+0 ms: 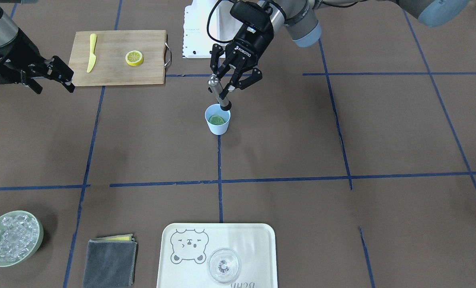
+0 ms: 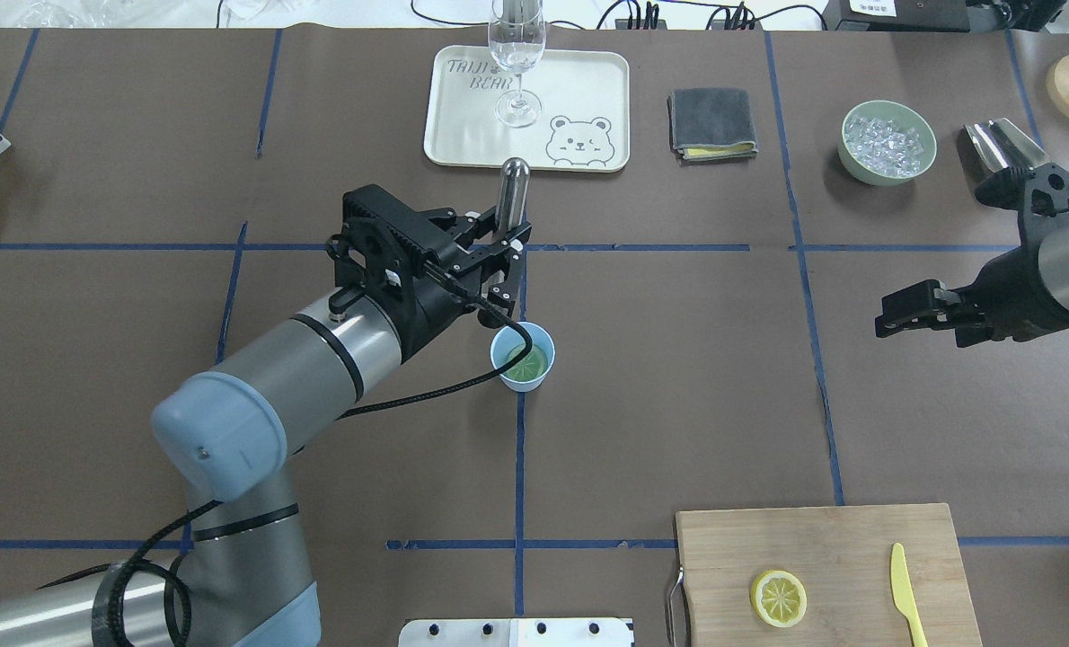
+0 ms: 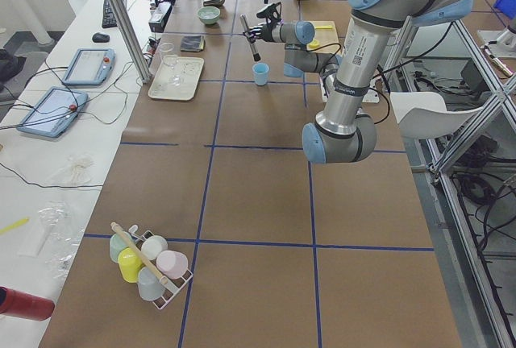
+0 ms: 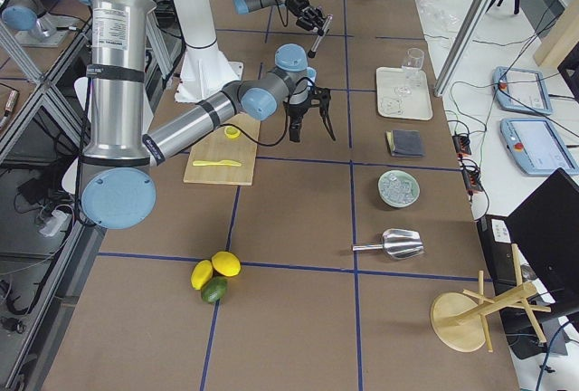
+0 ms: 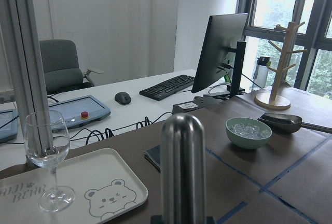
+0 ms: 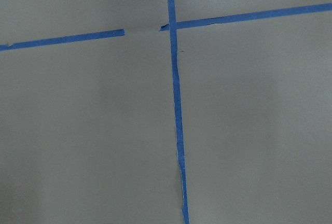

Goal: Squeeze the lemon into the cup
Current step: 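Lower the muddler into the cup and press the lemon slice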

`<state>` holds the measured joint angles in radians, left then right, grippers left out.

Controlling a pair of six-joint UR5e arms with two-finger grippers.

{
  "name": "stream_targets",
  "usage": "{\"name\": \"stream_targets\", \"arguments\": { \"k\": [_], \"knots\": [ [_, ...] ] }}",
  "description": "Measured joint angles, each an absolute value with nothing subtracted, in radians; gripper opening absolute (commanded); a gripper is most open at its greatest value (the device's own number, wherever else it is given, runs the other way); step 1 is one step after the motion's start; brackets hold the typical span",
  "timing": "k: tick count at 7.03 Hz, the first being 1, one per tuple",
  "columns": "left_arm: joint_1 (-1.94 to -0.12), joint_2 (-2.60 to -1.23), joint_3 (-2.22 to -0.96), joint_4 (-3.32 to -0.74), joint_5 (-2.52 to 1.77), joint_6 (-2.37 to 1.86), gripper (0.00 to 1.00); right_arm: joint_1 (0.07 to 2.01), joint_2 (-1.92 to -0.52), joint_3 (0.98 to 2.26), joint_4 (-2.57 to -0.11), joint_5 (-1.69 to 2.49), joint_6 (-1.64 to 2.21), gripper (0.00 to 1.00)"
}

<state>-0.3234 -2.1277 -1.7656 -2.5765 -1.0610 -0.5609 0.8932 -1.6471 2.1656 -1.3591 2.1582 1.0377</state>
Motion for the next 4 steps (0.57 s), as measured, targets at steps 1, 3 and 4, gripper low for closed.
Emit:
{"name": "stream_targets", "arguments": {
  "k": [1,3,4],
  "knots": [
    [-0.314,-2.147,-1.734,-2.586,-1.036,-0.559,0.0,0.895,-1.65,2.165,-1.359,2.158,1.037,1.0],
    [-0.282,-2.172,-1.686,-2.598,-0.952,-0.565,0.0,0.895,-1.651,2.164,-1.359,2.158,1.037,1.0],
    [-0.269,-2.177,-1.671,-2.608,-0.928,-0.566,0.0,0.895,-1.651,2.163,-1.359,2.158,1.037,1.0]
  ]
}}
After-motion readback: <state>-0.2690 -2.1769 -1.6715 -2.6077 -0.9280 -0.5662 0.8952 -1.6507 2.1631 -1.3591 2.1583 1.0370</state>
